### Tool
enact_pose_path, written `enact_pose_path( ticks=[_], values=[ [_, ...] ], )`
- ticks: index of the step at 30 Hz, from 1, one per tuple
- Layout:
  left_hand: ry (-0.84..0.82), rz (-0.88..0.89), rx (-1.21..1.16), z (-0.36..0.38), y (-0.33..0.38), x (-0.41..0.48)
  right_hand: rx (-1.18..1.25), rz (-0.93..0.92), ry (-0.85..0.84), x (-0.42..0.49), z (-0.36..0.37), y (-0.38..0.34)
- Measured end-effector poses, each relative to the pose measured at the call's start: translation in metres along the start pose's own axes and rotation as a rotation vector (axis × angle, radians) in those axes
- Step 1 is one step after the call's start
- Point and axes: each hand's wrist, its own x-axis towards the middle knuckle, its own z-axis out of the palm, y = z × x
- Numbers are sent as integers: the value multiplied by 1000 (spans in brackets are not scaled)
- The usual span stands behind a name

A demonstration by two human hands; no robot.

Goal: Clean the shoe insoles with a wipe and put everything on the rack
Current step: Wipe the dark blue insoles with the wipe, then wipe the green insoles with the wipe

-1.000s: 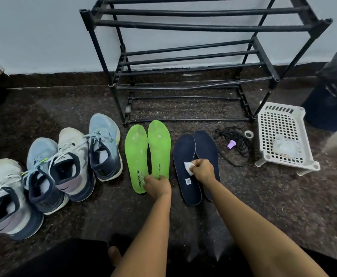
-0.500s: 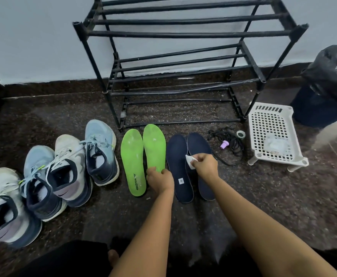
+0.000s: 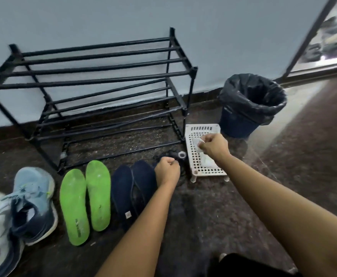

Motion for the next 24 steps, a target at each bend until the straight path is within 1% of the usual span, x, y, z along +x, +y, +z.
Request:
enact_pose_path(
  ticks=[3, 8, 11, 14, 15, 18, 24],
  values=[
    [-48, 71, 22, 40, 35, -7, -14, 33, 44, 37, -47, 7],
    [-123, 226, 72, 91, 81, 2, 21, 73, 184, 100, -110, 13],
    [-147, 281, 98, 121, 105, 11, 75, 110, 247, 132, -144, 14],
    [-192, 294, 105, 152, 121, 18, 116, 151, 319, 161, -171, 19],
    [-210, 294, 103, 163, 126, 21, 150, 167, 333, 172, -179, 24],
    [-250, 311, 97, 191, 136, 27, 226, 229, 278, 197, -199, 38],
    [-310, 388, 128, 214, 120, 43, 233, 295, 369, 233, -206, 67]
  ],
)
